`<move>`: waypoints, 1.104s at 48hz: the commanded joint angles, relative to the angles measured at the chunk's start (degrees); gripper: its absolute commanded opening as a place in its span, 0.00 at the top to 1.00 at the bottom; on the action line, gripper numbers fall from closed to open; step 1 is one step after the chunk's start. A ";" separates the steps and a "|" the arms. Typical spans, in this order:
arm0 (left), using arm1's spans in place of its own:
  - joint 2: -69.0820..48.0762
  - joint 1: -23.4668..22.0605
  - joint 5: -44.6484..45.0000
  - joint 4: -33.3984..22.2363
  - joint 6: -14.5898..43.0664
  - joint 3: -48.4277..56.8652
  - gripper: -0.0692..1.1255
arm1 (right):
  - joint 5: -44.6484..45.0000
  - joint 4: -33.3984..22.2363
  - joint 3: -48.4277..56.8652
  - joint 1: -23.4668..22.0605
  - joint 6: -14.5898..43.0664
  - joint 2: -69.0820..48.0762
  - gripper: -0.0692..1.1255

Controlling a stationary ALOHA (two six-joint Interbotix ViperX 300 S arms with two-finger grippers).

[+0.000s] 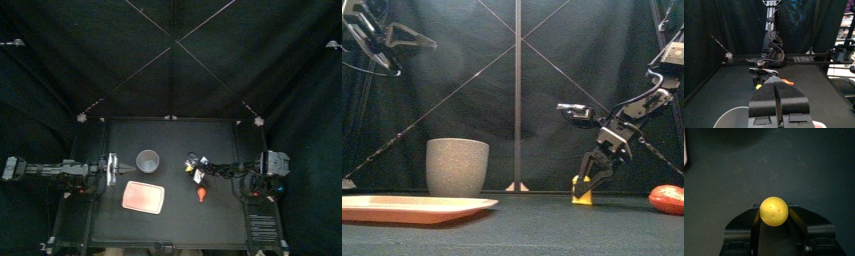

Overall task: Pick the yellow can then place it on the pink plate
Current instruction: Place yellow can on the pink plate

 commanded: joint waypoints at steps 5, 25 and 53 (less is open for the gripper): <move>0.35 0.09 -0.53 0.09 0.00 -0.79 0.95 | -0.18 -0.09 -0.97 0.35 -0.09 -0.97 0.46; 0.35 0.97 -0.53 0.18 0.00 -0.79 0.95 | 4.48 -2.81 -15.29 10.90 -0.18 0.79 0.47; 0.35 2.72 -1.41 0.09 0.00 -0.70 0.95 | 10.72 -3.16 -43.15 16.00 0.00 20.30 0.47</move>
